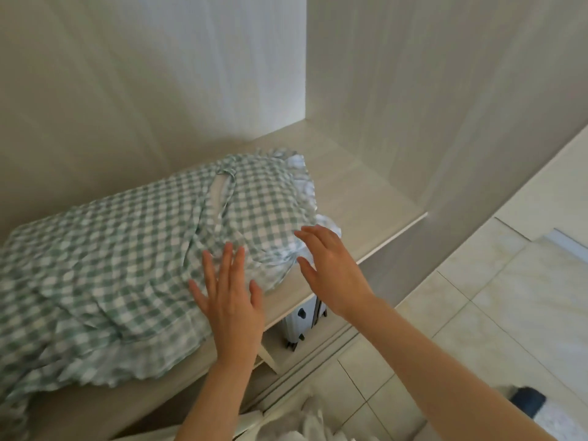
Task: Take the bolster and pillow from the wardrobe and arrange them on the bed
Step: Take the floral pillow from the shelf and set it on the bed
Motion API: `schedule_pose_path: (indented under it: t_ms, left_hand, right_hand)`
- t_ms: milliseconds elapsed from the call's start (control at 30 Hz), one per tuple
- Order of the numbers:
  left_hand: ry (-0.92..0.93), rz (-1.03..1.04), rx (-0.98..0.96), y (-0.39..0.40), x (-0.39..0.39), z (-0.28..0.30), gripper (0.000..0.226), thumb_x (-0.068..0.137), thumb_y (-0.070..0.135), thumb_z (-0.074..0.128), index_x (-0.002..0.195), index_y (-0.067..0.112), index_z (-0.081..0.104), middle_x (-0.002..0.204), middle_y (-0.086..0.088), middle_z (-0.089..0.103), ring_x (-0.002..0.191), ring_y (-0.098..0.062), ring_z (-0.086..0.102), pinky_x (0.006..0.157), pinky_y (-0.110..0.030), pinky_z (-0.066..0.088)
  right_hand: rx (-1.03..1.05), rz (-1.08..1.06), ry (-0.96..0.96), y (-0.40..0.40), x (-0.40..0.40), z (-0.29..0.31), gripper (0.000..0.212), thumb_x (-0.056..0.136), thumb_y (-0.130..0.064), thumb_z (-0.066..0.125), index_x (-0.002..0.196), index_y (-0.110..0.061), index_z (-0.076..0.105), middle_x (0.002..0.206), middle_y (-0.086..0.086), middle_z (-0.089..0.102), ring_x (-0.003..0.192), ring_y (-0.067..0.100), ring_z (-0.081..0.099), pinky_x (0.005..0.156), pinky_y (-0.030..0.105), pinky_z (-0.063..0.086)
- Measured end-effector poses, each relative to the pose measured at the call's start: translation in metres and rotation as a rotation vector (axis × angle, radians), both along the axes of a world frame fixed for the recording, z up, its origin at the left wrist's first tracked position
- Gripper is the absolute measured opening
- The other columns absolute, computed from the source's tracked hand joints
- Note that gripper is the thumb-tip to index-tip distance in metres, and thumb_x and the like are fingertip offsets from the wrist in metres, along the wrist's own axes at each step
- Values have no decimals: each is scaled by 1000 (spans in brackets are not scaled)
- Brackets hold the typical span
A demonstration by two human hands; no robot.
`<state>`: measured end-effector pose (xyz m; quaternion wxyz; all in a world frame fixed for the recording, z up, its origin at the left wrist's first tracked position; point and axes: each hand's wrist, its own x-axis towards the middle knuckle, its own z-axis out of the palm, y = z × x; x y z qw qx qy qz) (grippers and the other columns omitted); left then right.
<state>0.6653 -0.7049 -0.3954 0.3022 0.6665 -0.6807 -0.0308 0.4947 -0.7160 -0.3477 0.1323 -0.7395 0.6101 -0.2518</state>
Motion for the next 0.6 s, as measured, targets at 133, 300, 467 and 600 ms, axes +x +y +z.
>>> schedule_pose_path:
  t_ms: [133,300,467,600]
  left_hand:
    - [-58,98,0,-19,1,1,66,84,14,71,144,18,45,155,-5,39,150,-31,14,115,-68,8]
    - [-160,156,63,-32,8,-3,73,80,24,76,145,19,44,155,-4,40,148,-31,21,111,-71,9]
    - [-246,207,96,-34,11,-4,82,74,24,83,145,22,42,155,-2,40,146,-26,28,110,-69,11]
    - [-280,294,89,-34,7,-3,80,75,23,82,145,22,43,153,-3,42,143,-25,33,110,-67,12]
  right_hand:
    - [-37,140,89,-31,4,-7,47,90,-10,61,135,-4,49,140,14,50,138,32,35,115,42,28]
    - [-62,343,250,-70,13,-18,54,93,-21,55,144,-14,38,153,10,33,145,31,19,117,48,16]
    - [-40,400,344,-91,8,-27,57,93,-29,56,146,-23,33,153,2,34,145,27,19,114,52,20]
    - [-76,405,371,-98,3,-24,60,76,-13,75,130,-19,51,128,2,56,131,28,45,100,52,41]
